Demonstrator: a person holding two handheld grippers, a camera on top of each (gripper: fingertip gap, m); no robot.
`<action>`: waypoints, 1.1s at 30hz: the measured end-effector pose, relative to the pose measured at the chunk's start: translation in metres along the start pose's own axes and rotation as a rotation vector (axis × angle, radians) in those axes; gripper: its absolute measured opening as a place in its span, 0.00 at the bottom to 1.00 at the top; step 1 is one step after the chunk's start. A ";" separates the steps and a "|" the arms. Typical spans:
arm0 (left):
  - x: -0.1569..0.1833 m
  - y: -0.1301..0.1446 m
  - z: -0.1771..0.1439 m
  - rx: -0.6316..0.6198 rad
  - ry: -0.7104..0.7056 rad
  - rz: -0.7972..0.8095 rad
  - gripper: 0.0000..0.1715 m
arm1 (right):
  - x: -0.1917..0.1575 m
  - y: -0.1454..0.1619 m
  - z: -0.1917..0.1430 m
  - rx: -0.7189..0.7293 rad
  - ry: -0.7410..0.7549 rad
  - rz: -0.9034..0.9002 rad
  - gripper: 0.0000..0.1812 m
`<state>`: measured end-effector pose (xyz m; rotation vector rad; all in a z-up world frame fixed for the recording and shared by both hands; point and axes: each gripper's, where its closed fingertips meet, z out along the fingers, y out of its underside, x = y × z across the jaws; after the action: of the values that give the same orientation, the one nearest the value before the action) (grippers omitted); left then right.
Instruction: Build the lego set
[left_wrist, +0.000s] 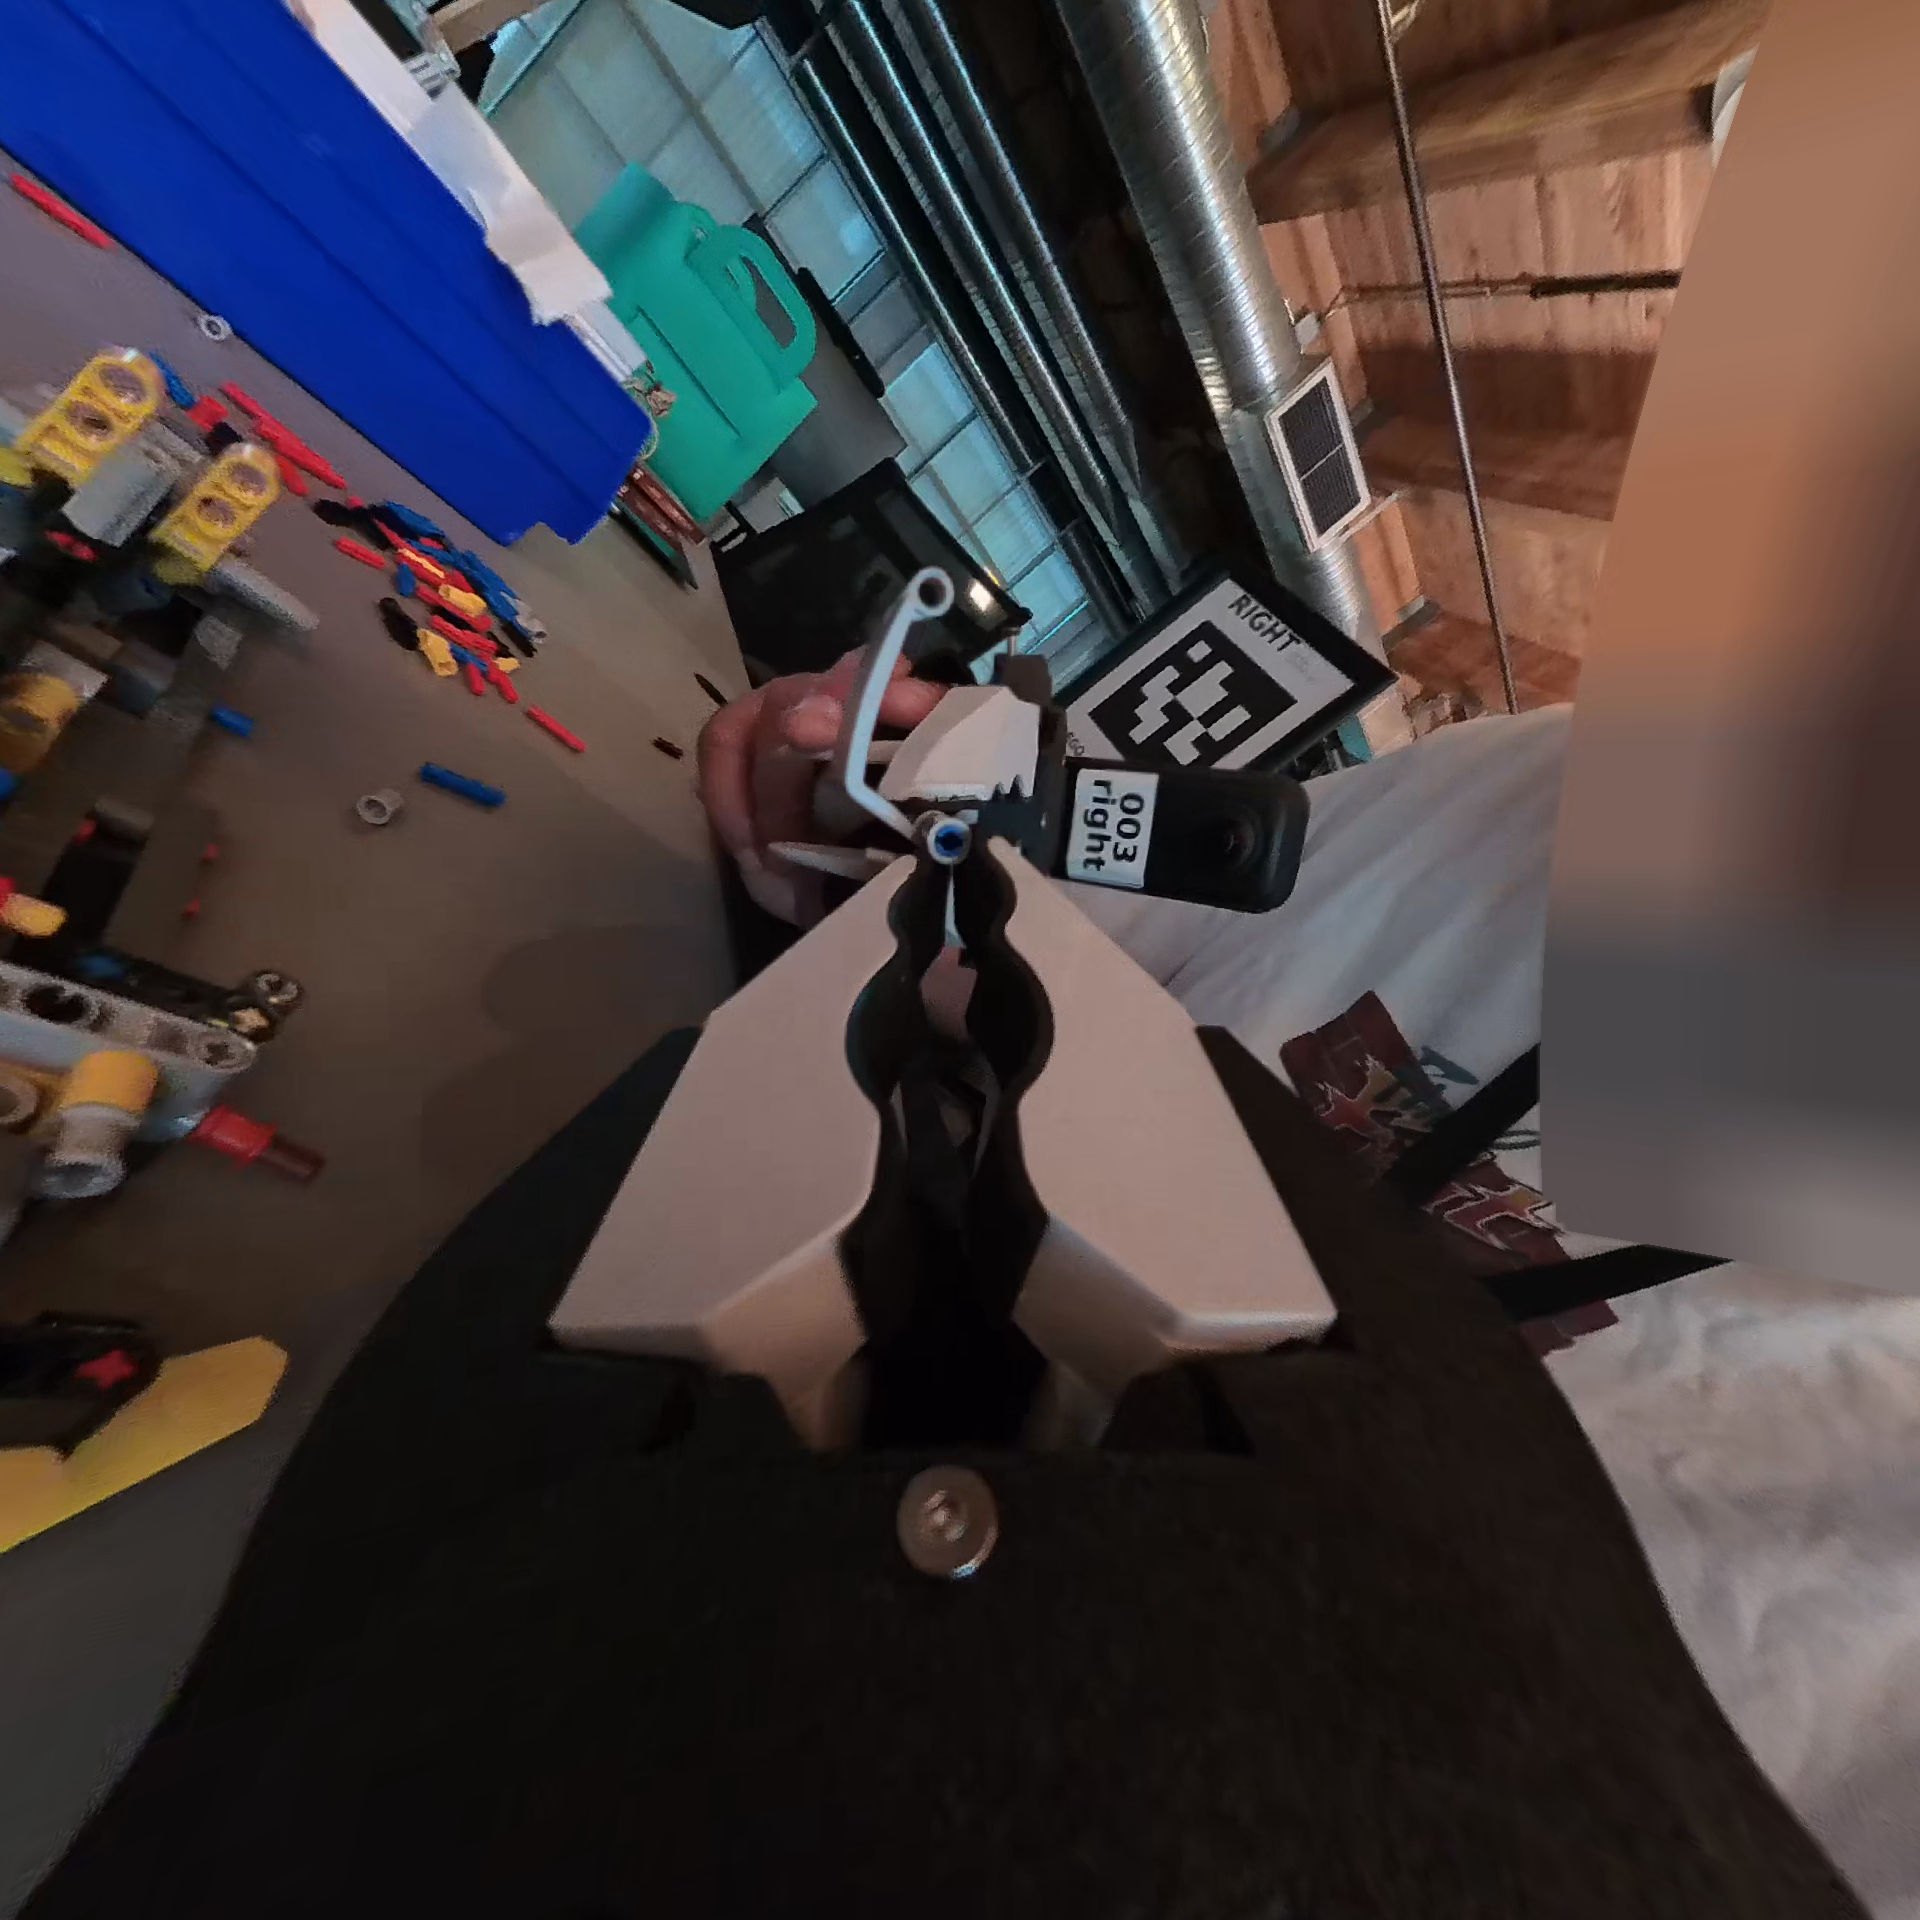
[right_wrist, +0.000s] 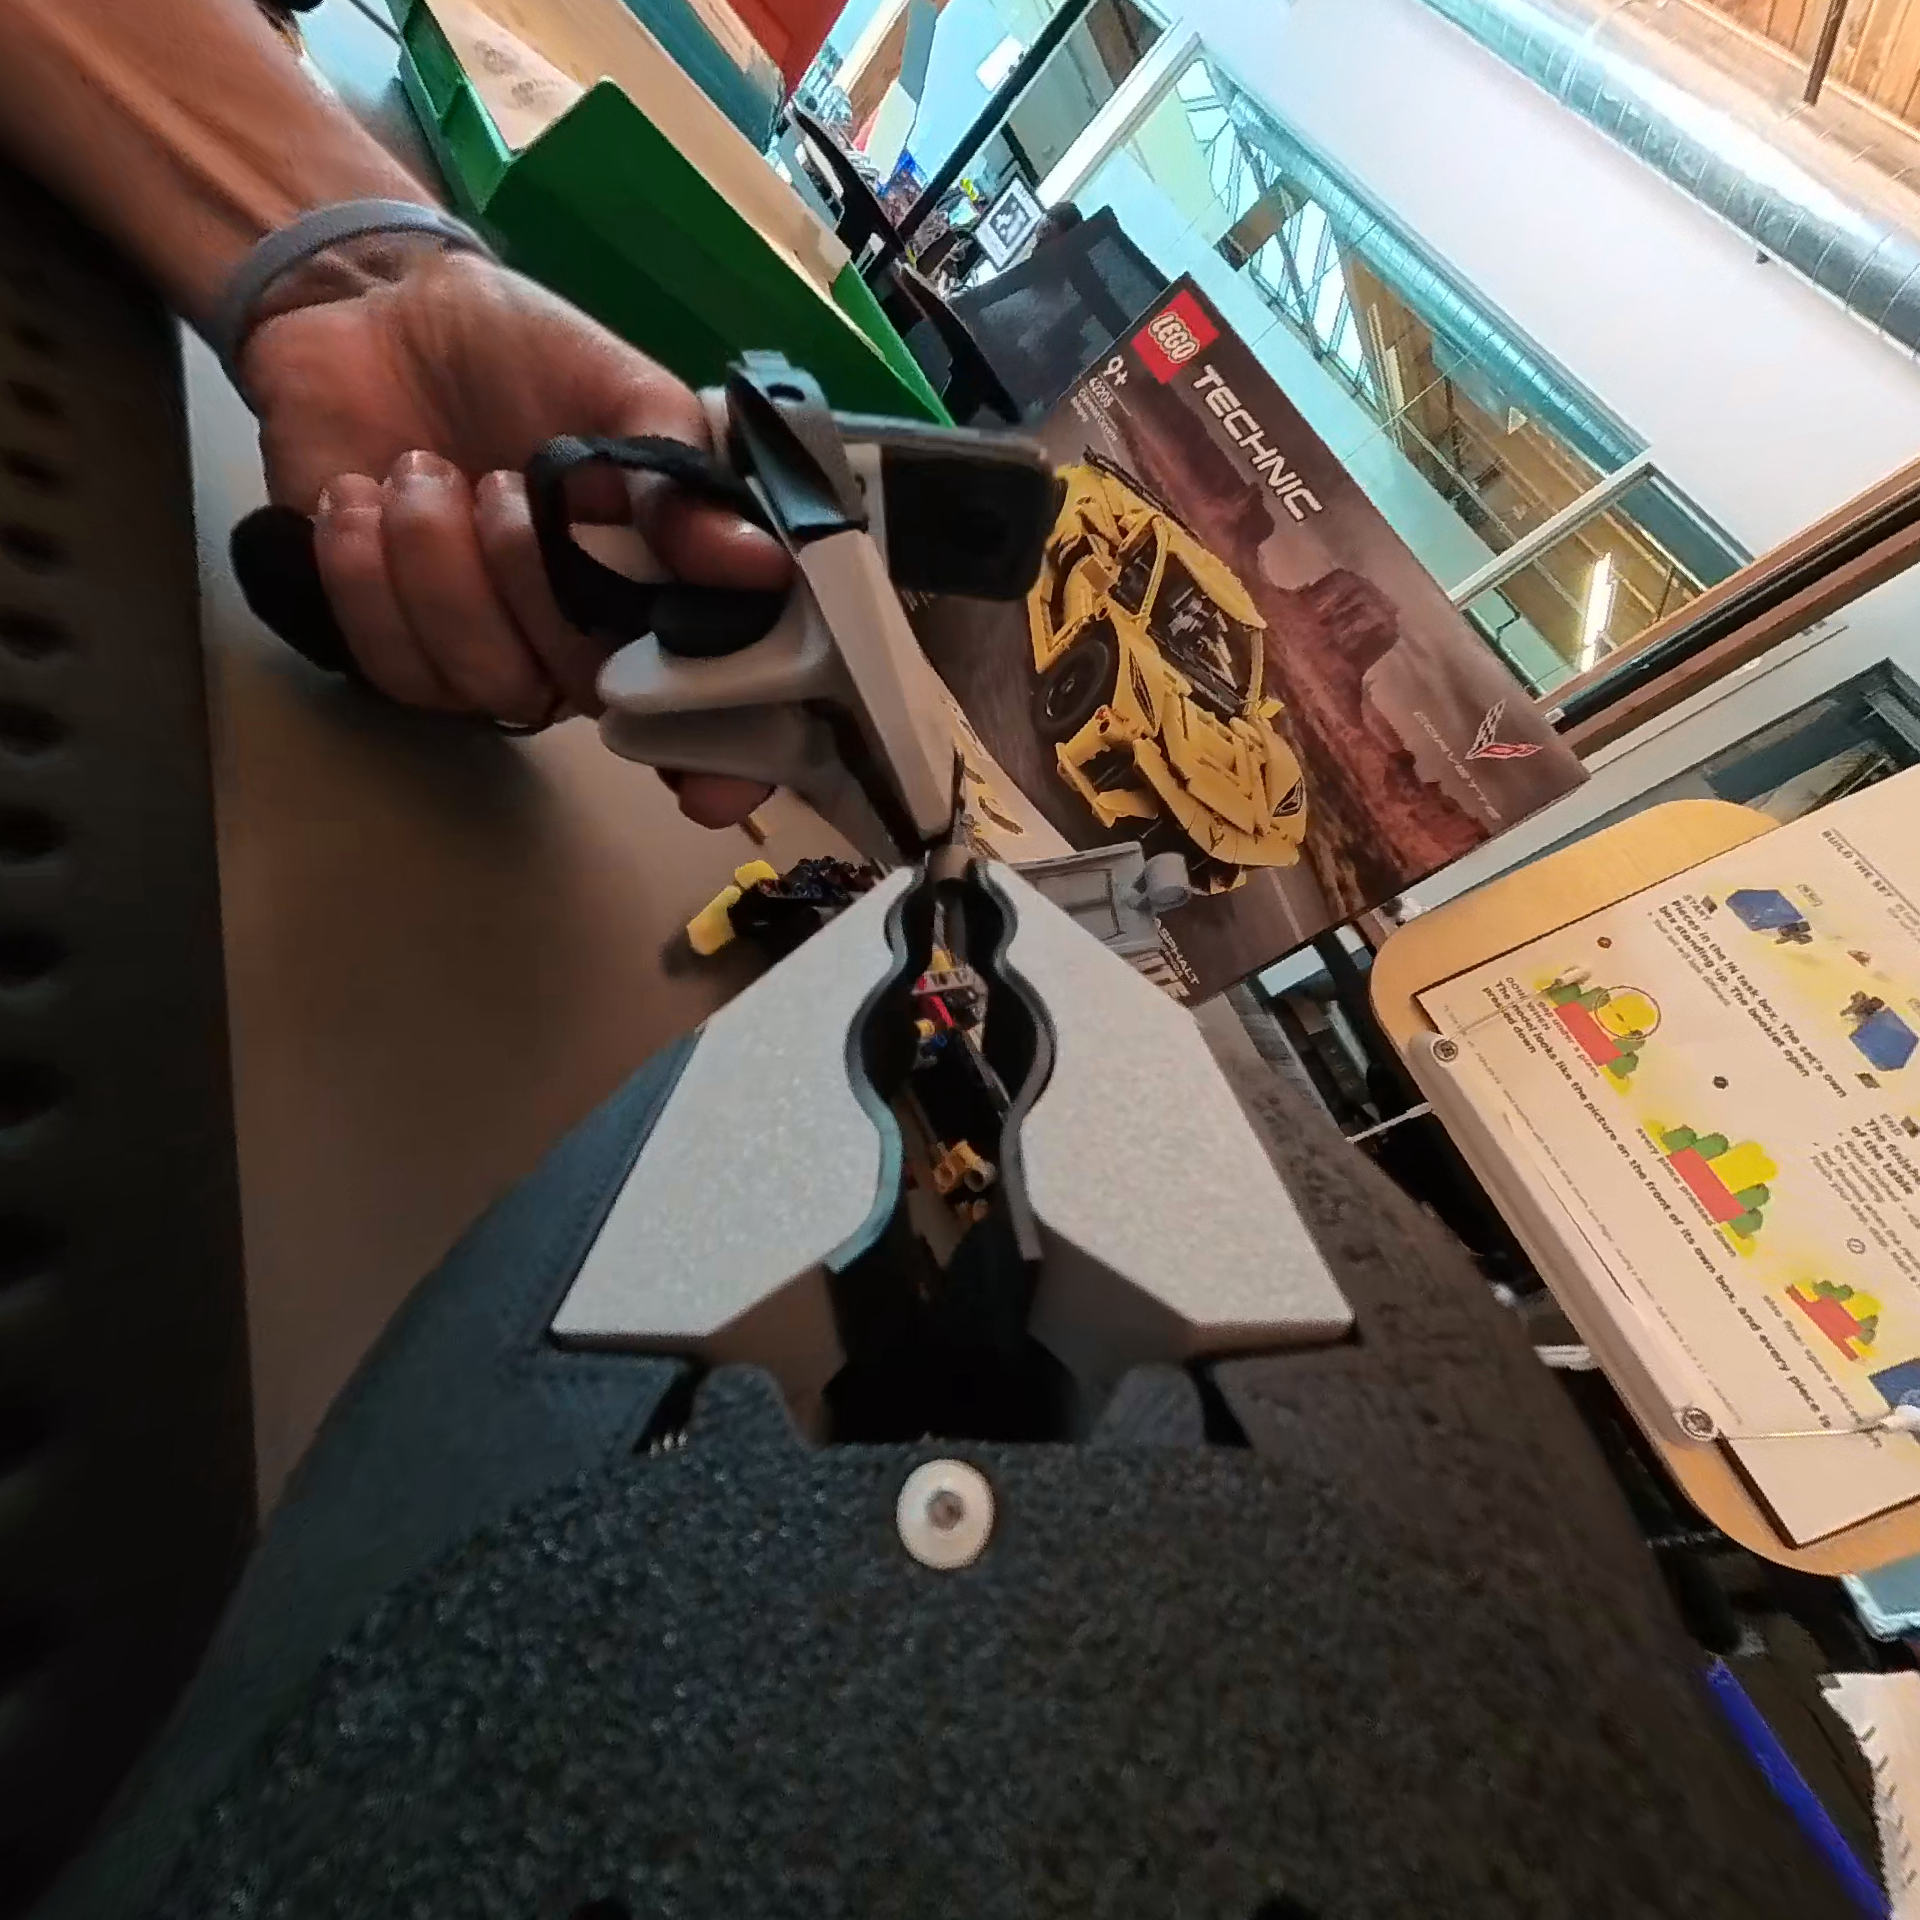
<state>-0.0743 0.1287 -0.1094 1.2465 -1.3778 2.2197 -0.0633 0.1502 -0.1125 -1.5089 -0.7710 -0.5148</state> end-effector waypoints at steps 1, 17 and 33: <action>-0.002 0.000 0.000 0.002 -0.011 0.000 0.00 | 0.000 0.002 0.000 -0.009 -0.001 -0.001 0.03; -0.009 0.004 -0.002 -0.068 -0.089 0.084 0.00 | -0.004 0.009 0.004 -0.035 -0.034 0.019 0.03; 0.039 -0.018 -0.007 0.072 0.230 -0.047 0.24 | -0.011 -0.055 -0.030 0.472 -0.424 0.520 0.03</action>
<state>-0.0909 0.1361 -0.0697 0.9956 -1.1804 2.3136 -0.1068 0.1171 -0.0797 -1.3077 -0.7180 0.3688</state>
